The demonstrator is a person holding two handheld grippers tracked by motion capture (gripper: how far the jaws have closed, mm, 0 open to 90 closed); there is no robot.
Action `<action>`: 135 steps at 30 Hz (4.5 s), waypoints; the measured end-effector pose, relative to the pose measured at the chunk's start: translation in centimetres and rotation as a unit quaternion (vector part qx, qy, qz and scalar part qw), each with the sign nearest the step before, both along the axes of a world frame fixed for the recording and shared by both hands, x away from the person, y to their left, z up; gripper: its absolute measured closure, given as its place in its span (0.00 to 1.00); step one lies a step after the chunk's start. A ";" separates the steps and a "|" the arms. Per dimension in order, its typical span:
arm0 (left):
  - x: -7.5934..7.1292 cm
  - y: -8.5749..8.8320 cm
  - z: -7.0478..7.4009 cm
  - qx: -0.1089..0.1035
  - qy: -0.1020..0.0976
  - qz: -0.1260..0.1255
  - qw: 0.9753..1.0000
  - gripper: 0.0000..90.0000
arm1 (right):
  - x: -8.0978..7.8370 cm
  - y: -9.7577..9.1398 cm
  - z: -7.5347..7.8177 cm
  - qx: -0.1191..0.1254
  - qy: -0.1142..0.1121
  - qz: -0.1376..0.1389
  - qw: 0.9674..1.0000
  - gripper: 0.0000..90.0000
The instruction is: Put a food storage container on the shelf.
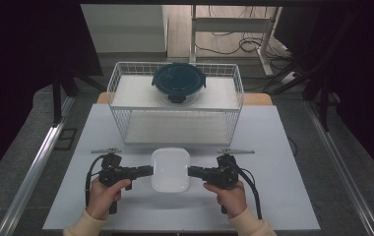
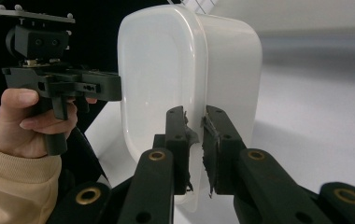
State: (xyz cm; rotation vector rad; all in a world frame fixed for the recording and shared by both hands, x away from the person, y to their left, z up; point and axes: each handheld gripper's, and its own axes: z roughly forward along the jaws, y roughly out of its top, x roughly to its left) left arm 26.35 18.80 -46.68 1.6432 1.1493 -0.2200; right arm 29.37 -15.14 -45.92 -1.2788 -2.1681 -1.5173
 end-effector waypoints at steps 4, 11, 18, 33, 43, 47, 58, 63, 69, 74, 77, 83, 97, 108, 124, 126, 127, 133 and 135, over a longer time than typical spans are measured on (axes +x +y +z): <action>-0.4 0.0 0.7 0.000 -0.013 0.003 1.000 0.89 | -0.2 0.0 0.7 0.001 -0.014 0.003 1.000 0.90; -0.8 -0.3 1.7 0.004 -0.029 0.003 1.000 0.89 | -0.7 -0.1 2.0 -0.004 -0.041 0.007 0.999 0.89; -0.6 -0.4 2.3 0.005 -0.036 0.005 0.999 0.89 | -0.6 -0.2 2.5 -0.008 -0.051 0.004 0.999 0.89; 0.7 -0.3 7.8 0.007 -0.080 -0.002 0.997 0.89 | 0.5 -0.3 7.6 0.002 -0.099 0.003 0.995 0.89; 1.4 0.0 10.5 0.004 -0.098 -0.002 0.995 0.89 | 1.2 0.0 10.7 0.001 -0.118 0.006 0.993 0.89; 1.5 0.0 10.8 0.004 -0.101 -0.003 0.995 0.89 | 1.2 0.0 11.1 0.002 -0.119 0.005 0.993 0.89; 2.3 -0.1 13.2 0.005 -0.118 -0.005 0.993 0.89 | 1.5 -0.1 13.3 0.003 -0.136 0.002 0.991 0.89; 2.8 0.0 14.4 0.006 -0.124 -0.006 0.992 0.89 | 2.0 0.0 14.4 0.004 -0.141 0.001 0.990 0.89; 3.6 0.2 16.4 0.006 -0.133 -0.009 0.991 0.89 | 2.7 0.1 16.4 0.007 -0.152 0.002 0.988 0.89; 4.8 0.7 18.2 0.004 -0.138 -0.009 0.990 0.89 | 3.8 0.5 18.4 0.006 -0.159 0.006 0.987 0.89; 5.2 0.8 18.6 0.001 -0.137 -0.009 0.991 0.89 | 4.5 0.7 19.3 0.002 -0.160 0.007 0.987 0.89; 7.3 1.1 20.3 -0.004 -0.138 -0.009 0.990 0.89 | 6.1 0.9 20.9 -0.002 -0.164 0.010 0.986 0.89; 13.0 0.9 22.6 -0.009 -0.102 -0.012 0.995 0.89 | 11.7 0.8 23.5 0.000 -0.129 0.006 0.992 0.89; 15.8 0.7 21.9 -0.009 -0.073 -0.009 0.997 0.89 | 14.4 0.6 22.7 0.003 -0.093 -0.008 0.996 0.89; 20.0 0.9 21.3 -0.059 -0.010 0.021 0.998 0.86 | 18.3 0.6 22.4 0.038 0.010 -0.040 0.998 0.84; 20.4 1.0 21.0 -0.070 -0.004 0.023 0.997 0.86 | 18.7 0.5 22.2 0.044 0.019 -0.042 0.998 0.83; 20.4 1.0 21.0 -0.070 -0.004 0.023 0.997 0.86 | 18.9 0.5 22.1 0.048 0.023 -0.043 0.998 0.82; 21.2 1.0 20.4 -0.084 0.006 0.031 0.996 0.84 | 20.1 0.3 21.3 0.074 0.054 -0.058 0.994 0.80; 21.5 1.0 20.2 -0.087 0.009 0.037 0.995 0.83 | 20.3 0.3 21.2 0.079 0.060 -0.062 0.993 0.80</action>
